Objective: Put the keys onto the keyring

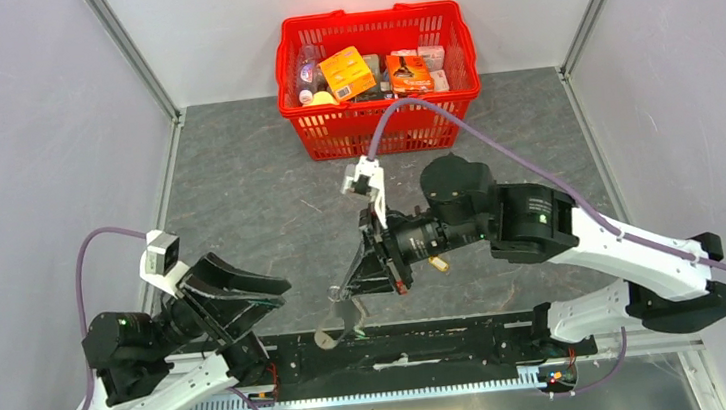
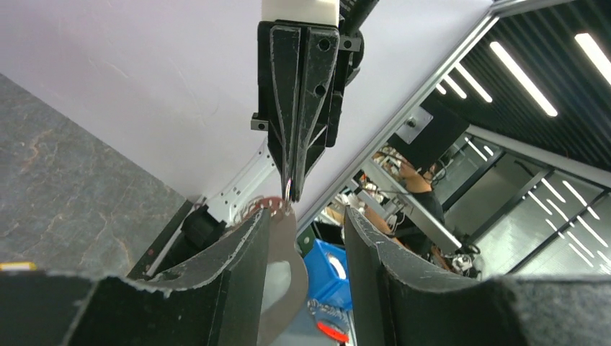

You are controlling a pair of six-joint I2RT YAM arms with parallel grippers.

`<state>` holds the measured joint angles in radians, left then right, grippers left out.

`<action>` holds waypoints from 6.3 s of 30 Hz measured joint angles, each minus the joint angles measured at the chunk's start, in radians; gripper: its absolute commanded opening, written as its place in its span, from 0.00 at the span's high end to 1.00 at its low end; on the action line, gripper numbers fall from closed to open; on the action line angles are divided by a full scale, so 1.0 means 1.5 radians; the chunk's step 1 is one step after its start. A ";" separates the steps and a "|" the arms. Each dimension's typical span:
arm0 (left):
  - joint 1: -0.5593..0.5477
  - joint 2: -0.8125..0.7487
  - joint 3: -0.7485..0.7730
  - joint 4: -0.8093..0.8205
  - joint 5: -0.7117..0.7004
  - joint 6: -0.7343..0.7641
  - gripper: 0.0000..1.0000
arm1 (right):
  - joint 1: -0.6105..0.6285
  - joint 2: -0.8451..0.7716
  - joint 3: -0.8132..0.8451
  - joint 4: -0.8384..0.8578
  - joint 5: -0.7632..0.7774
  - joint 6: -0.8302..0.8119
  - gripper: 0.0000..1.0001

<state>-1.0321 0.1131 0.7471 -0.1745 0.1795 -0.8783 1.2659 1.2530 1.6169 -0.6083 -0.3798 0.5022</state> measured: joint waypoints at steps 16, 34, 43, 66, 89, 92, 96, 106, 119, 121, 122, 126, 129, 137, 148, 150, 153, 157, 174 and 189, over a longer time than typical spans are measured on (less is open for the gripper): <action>0.000 0.136 0.045 -0.129 0.108 0.052 0.51 | 0.000 0.119 0.068 -0.180 -0.131 -0.044 1.00; 0.000 0.142 0.060 -0.144 0.229 0.067 0.55 | 0.000 0.197 0.187 -0.254 -0.198 -0.097 1.00; 0.000 0.159 0.041 -0.113 0.256 0.066 0.71 | -0.001 0.220 0.218 -0.271 -0.212 -0.104 1.00; 0.000 0.173 0.023 -0.077 0.283 0.066 0.98 | -0.002 0.225 0.223 -0.302 -0.222 -0.133 0.76; 0.000 0.076 -0.084 0.094 0.227 0.033 0.98 | -0.005 -0.029 -0.007 -0.157 -0.010 -0.076 0.46; 0.000 0.064 -0.109 0.132 0.214 0.024 0.98 | -0.005 -0.038 -0.031 -0.131 0.011 -0.062 0.46; 0.000 0.046 -0.140 0.169 0.190 0.018 0.98 | -0.005 -0.044 -0.070 -0.070 0.020 -0.036 0.46; 0.000 -0.042 -0.194 0.219 0.087 0.012 0.98 | -0.005 -0.069 -0.146 0.061 0.034 0.005 0.46; 0.000 -0.020 -0.259 0.346 0.041 -0.132 0.98 | -0.005 -0.014 0.003 -0.018 0.011 -0.185 0.39; 0.000 -0.012 -0.260 0.356 0.041 -0.151 0.98 | -0.005 -0.010 0.030 -0.050 -0.006 -0.247 0.39; 0.000 -0.006 -0.260 0.362 0.041 -0.162 0.98 | -0.005 -0.010 0.039 -0.069 -0.016 -0.285 0.39; 0.000 0.037 -0.260 0.388 0.044 -0.210 0.98 | -0.005 -0.014 0.035 -0.116 -0.039 -0.426 0.35; 0.000 0.071 -0.258 0.397 0.051 -0.237 0.98 | -0.004 -0.036 -0.016 -0.114 -0.057 -0.537 0.32; 0.000 0.112 -0.230 0.383 0.062 -0.301 0.98 | 0.025 -0.134 -0.180 -0.013 -0.062 -0.787 0.38; 0.000 0.050 -0.231 0.331 0.036 -0.394 0.98 | 0.079 -0.123 -0.222 0.115 0.042 -0.977 0.49; 0.000 0.046 -0.234 0.322 0.035 -0.403 0.98 | 0.083 -0.122 -0.228 0.131 0.051 -0.997 0.54; 0.000 0.043 -0.238 0.307 0.035 -0.412 0.98 | 0.094 -0.117 -0.228 0.162 0.066 -1.025 0.56; 0.000 0.042 -0.239 0.297 0.035 -0.421 0.98 | 0.107 -0.106 -0.223 0.175 0.075 -1.056 0.57; 0.000 0.030 -0.239 0.289 0.036 -0.441 0.98 | 0.147 -0.068 -0.186 0.154 0.103 -1.117 0.68; 0.000 0.025 -0.239 0.289 0.038 -0.446 0.98 | 0.164 -0.050 -0.154 0.117 0.119 -1.140 0.93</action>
<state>-1.0321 0.1513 0.3885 0.2588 0.2363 -1.5478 1.5112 1.1774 1.3865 -0.4320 -0.2016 -1.2083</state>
